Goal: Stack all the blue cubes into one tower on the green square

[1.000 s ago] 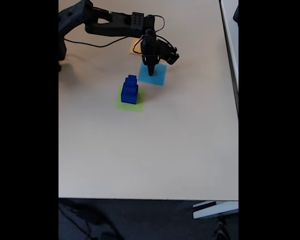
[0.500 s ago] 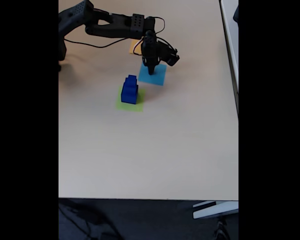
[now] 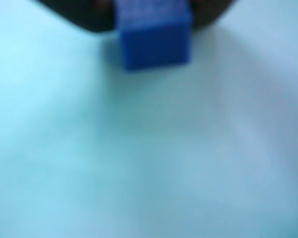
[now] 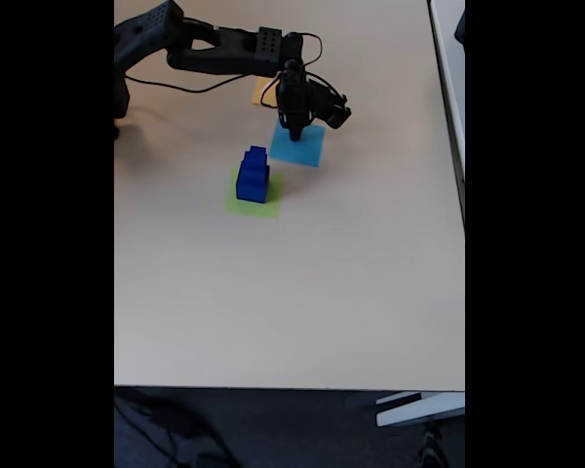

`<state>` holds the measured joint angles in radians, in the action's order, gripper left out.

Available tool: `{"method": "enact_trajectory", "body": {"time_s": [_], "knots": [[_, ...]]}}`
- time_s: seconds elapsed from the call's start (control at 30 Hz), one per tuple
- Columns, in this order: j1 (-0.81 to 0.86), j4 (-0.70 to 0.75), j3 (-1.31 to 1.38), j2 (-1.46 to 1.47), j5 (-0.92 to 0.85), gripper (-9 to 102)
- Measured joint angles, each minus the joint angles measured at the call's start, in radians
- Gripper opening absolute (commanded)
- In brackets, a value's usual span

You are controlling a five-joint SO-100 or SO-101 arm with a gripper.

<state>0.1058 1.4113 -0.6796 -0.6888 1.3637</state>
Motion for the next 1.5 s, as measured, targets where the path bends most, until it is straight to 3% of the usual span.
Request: {"method": "enact_trajectory", "body": {"time_s": [0.23, 0.67, 1.17, 1.5], "knots": [[0.000, 0.009, 0.009, 0.002, -0.003, 0], [0.000, 0.321, 0.190, -0.176, 0.012, 0], [0.155, 0.337, -0.130, -0.721, -0.080, 0], [0.202, 0.318, -0.298, -0.779, -0.092, 0]]}}
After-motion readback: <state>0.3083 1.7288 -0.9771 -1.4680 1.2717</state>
